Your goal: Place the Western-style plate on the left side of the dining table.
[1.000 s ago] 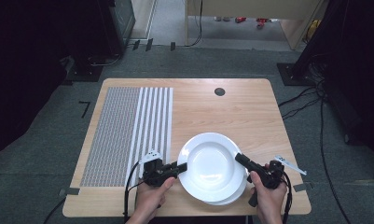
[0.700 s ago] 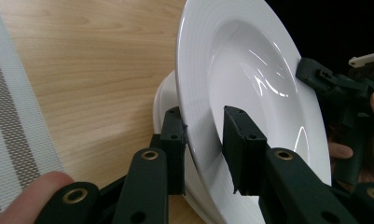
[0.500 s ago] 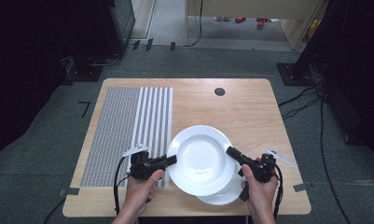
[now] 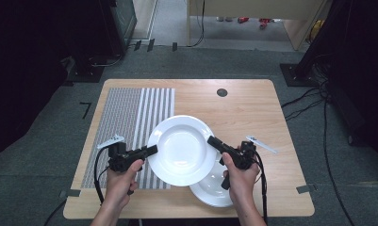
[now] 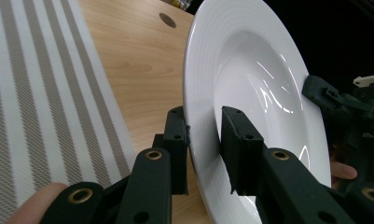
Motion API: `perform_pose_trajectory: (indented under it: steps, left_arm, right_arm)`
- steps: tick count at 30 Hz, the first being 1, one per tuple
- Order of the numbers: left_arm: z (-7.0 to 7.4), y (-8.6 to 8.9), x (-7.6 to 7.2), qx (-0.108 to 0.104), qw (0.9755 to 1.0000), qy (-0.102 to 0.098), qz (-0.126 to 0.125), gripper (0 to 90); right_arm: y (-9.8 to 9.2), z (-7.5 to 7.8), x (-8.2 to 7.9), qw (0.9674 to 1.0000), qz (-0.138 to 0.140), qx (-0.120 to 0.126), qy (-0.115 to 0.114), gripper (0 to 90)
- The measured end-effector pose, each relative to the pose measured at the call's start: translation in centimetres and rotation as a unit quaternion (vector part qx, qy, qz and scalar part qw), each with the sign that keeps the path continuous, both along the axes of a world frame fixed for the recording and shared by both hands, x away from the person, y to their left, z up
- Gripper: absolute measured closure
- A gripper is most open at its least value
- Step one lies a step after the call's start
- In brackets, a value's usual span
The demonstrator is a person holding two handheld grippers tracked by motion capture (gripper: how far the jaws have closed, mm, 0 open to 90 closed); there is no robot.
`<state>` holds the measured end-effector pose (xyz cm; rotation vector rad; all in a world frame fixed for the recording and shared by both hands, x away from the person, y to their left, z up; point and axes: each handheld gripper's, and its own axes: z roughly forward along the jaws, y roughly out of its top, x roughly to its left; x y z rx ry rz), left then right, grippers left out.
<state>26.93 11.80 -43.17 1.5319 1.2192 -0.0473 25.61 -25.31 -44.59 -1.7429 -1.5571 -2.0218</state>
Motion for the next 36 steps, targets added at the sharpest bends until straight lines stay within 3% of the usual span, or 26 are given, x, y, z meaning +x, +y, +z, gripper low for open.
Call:
perform_pose_trajectory:
  steps: [6, 10, 25, 36]
  left_arm:
    - [0.4, 1.7, 0.8, -0.002, 0.9999, -0.003, 0.013, 73.5]
    - [0.6, 3.0, 1.4, -0.004, 0.9993, -0.009, 0.036, 74.0]
    - [0.4, 6.0, 2.9, 0.004, 0.9973, -0.002, 0.074, 73.9]
    - [0.4, 7.8, 3.7, 0.001, 0.9953, 0.0, 0.097, 74.2]
  right_arm:
    - [1.8, 0.7, 1.3, 1.0, 0.008, -0.003, -0.002, 84.7]
    - [3.4, 1.1, 2.4, 0.9998, 0.017, -0.009, 0.003, 84.1]
    - [6.9, 0.9, 5.2, 0.9988, 0.04, -0.024, 0.014, 83.6]
    - [9.0, 0.5, 6.9, 0.9985, 0.047, -0.011, 0.025, 83.7]
